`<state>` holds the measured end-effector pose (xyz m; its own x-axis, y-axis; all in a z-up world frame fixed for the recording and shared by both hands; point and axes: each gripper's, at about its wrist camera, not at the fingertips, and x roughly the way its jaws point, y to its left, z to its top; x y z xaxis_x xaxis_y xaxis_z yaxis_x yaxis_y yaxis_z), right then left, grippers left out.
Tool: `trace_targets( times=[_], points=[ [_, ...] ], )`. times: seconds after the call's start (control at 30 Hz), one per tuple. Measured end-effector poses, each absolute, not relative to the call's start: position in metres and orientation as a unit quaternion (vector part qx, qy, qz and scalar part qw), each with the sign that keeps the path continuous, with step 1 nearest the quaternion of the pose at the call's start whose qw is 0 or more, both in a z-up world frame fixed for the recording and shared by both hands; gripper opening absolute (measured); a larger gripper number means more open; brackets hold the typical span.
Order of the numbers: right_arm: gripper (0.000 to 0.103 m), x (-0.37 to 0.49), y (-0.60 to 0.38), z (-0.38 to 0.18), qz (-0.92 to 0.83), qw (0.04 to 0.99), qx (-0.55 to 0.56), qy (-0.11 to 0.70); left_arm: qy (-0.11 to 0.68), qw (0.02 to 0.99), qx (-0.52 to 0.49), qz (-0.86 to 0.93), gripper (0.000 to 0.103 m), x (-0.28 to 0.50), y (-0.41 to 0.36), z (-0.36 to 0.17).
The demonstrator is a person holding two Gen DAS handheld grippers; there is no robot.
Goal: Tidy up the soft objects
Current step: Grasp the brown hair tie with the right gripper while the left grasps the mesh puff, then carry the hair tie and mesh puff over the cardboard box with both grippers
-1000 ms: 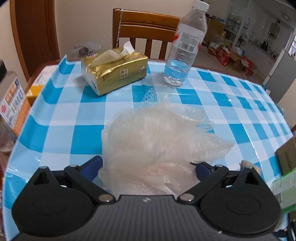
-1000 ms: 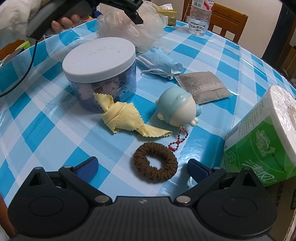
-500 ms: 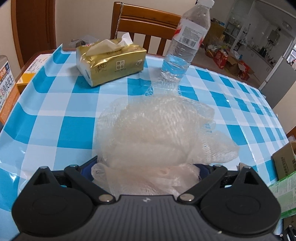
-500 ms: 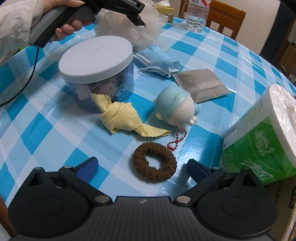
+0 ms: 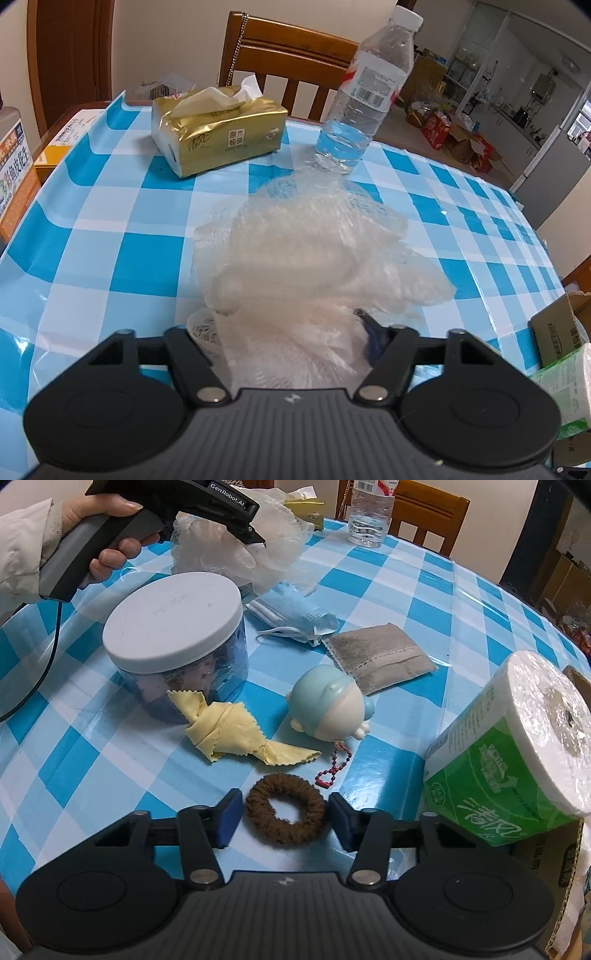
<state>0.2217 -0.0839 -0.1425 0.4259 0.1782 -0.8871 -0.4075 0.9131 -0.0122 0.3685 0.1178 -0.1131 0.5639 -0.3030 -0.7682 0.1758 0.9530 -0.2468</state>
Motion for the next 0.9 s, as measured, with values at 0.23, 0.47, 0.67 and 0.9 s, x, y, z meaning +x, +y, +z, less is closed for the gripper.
trace_targets(
  times=[0.23,0.47,0.67,0.9],
  points=[
    [0.046,0.218,-0.083,-0.14,0.171,0.835,-0.12,0.509,0.436,0.888,-0.045,-0.14,0.057,0.359,0.116,-0.099],
    [0.046,0.213,-0.087,-0.132,0.169,0.839,-0.115,0.505,0.426,0.893,-0.012,-0.144,0.055,0.346,0.118,-0.076],
    [0.046,0.209,-0.09,-0.119,0.167,0.844,-0.106,0.498,0.421,0.894,0.013,-0.149,0.055,0.328,0.124,-0.053],
    [0.046,0.196,-0.093,-0.099,0.154,0.854,-0.102,0.486,0.417,0.89,0.038,-0.178,0.055,0.298,0.125,-0.026]
  ],
)
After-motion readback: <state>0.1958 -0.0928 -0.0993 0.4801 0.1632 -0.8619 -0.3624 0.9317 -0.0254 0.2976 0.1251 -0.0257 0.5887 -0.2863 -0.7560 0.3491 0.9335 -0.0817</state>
